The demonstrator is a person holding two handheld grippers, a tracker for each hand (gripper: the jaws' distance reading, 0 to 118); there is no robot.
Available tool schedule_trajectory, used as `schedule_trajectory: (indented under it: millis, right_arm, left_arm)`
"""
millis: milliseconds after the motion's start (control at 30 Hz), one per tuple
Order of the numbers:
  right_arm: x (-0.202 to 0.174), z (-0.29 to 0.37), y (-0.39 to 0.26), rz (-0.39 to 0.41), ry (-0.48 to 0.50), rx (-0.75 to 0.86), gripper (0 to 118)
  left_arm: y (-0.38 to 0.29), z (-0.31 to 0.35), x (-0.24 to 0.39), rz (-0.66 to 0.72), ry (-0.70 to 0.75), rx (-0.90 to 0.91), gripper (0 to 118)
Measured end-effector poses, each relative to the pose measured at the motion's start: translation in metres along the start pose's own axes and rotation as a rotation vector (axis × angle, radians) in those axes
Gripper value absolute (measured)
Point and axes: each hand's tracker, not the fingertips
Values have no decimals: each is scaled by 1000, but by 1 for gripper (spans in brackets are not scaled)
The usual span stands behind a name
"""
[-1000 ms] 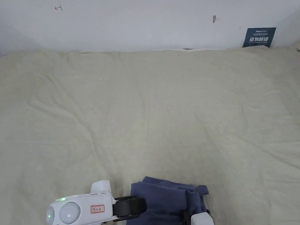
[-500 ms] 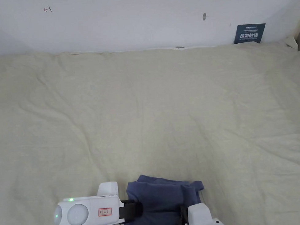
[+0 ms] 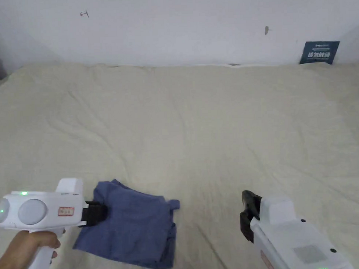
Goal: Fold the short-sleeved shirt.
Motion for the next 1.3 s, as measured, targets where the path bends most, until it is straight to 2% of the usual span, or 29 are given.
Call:
schedule_trajectory:
  millis: [233, 400, 567, 600, 633, 667, 700, 733, 833, 900, 1000, 1133, 1300]
  right_arm:
    - [-23, -11, 27, 67, 6, 51, 2]
    - [-46, -22, 39, 94, 18, 54, 2]
    - [-61, -35, 43, 79, 31, 36, 2]
    - [-63, -36, 44, 77, 30, 31, 2]
    - [-64, -37, 44, 79, 29, 29, 2]
    - [-64, -36, 44, 78, 28, 27, 2]
    - [-64, -35, 44, 71, 27, 27, 2]
    - [-63, -33, 46, 61, 26, 29, 2]
    - [-56, -24, 50, 43, 0, 51, 2]
    - [-51, -14, 56, 36, -12, 71, 2]
    - [-43, 5, 69, 24, -41, 118, 2]
    - [-28, 32, 90, 27, -84, 184, 2]
    - [-7, 65, 118, 33, -151, 253, 2]
  left_arm:
    - [15, 25, -120, 54, 276, -54, 19]
    - [11, 33, -192, 130, 418, -101, 19]
    - [5, 29, -217, 200, 407, -106, 22]
    - [4, 27, -217, 212, 399, -106, 33]
    - [4, 25, -215, 215, 415, -112, 52]
    - [3, 24, -213, 219, 426, -113, 79]
    - [4, 25, -210, 218, 426, -114, 111]
    - [3, 26, -209, 220, 422, -115, 118]
    - [7, 42, -189, 199, 425, -1, 111]
    - [15, 52, -176, 193, 443, 5, 111]
    - [25, 79, -143, 141, 454, 128, 111]
    - [39, 119, -87, 74, 464, 299, 111]
    - [48, 168, 4, -84, 465, 521, 111]
